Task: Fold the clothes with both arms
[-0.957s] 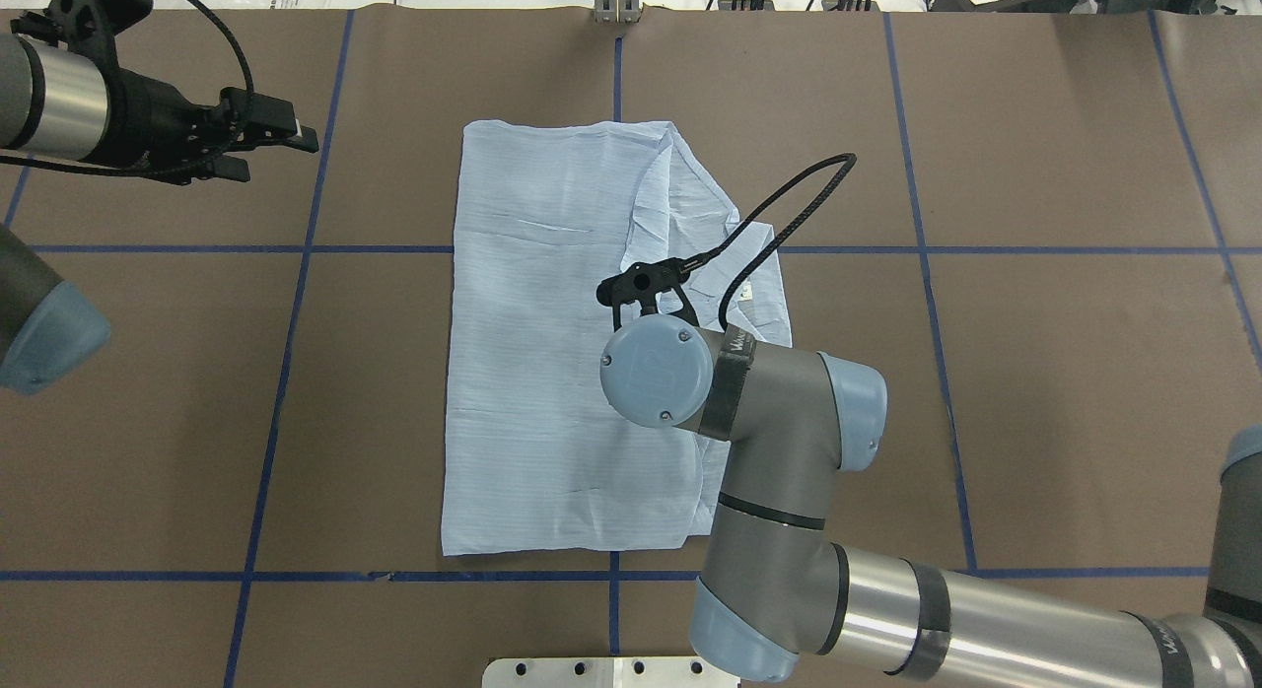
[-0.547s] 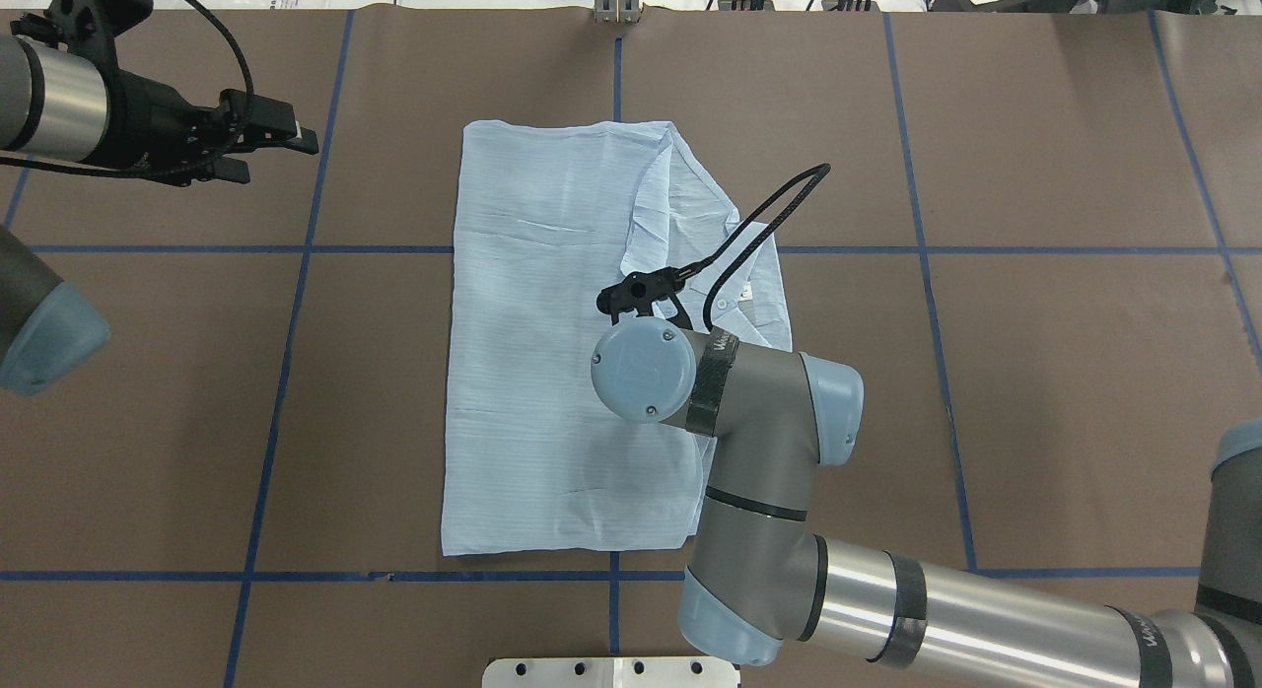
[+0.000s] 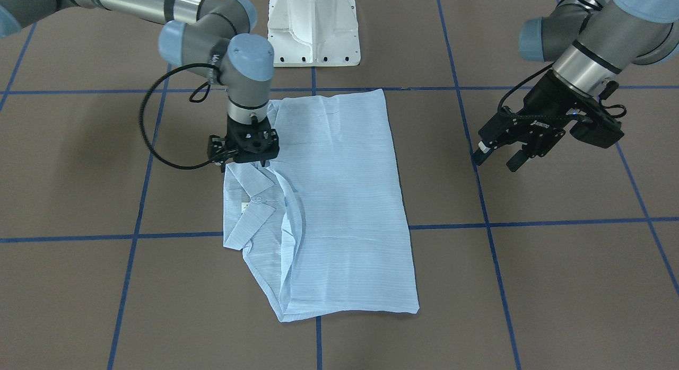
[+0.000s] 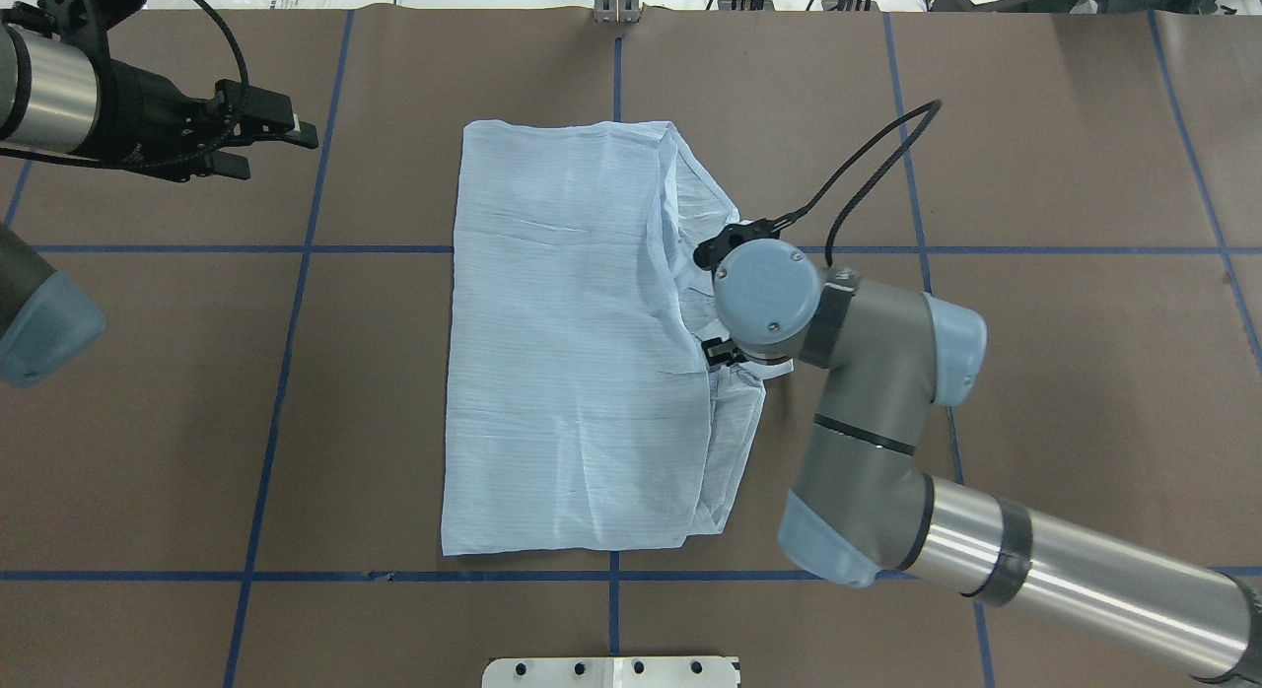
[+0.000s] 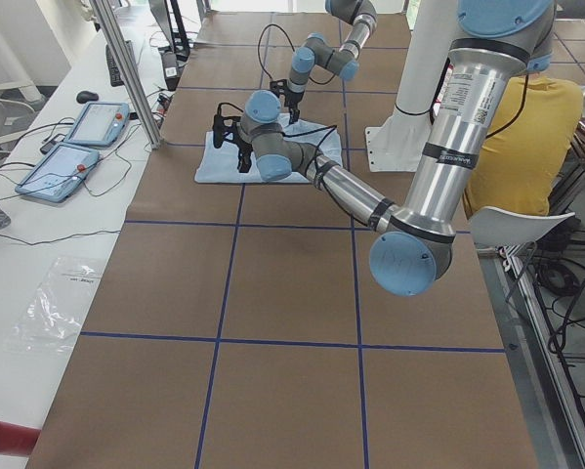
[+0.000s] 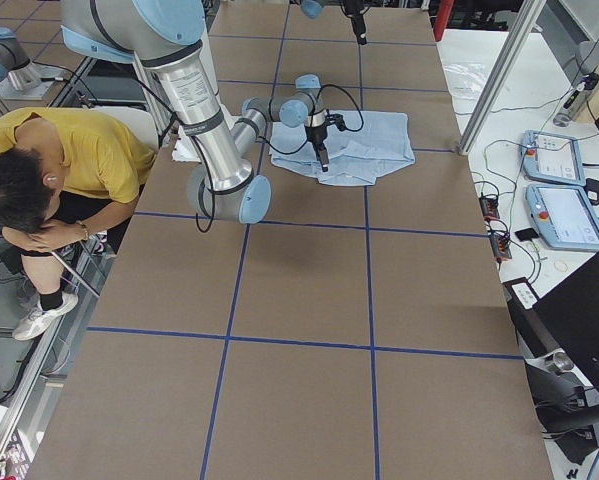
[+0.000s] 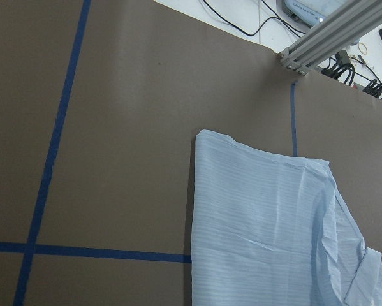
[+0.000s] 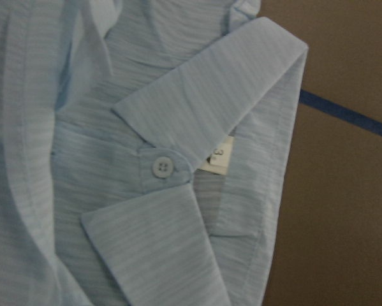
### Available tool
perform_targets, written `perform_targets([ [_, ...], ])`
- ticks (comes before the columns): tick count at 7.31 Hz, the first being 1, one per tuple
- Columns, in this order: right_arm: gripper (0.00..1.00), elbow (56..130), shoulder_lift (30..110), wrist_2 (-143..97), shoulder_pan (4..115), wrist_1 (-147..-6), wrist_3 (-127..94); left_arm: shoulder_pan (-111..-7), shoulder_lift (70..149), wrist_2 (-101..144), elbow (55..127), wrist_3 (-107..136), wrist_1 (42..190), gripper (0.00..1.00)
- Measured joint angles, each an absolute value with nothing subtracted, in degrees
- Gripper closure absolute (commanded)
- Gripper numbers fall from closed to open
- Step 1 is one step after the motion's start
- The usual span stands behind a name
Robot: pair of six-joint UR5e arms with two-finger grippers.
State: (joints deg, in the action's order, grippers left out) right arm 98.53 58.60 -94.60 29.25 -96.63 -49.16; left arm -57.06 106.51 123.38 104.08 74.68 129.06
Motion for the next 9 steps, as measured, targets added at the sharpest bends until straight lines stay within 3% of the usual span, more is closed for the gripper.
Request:
perform_targets([
  [2,0.00,104.3,63.1,-96.7,31.4,-97.2,-47.3,-57.5,106.5,123.7,104.5,74.8,128.9,0.00],
  [4,0.00,105.5,63.5,-97.3,31.5,-97.3,-51.3,-57.8,106.6,124.2,105.5,74.8,127.6,0.00],
  [9,0.00,111.1,62.1,-96.7,21.8,-96.5,-97.9,-57.9,106.2,124.3,107.3,74.6,125.6,0.00],
])
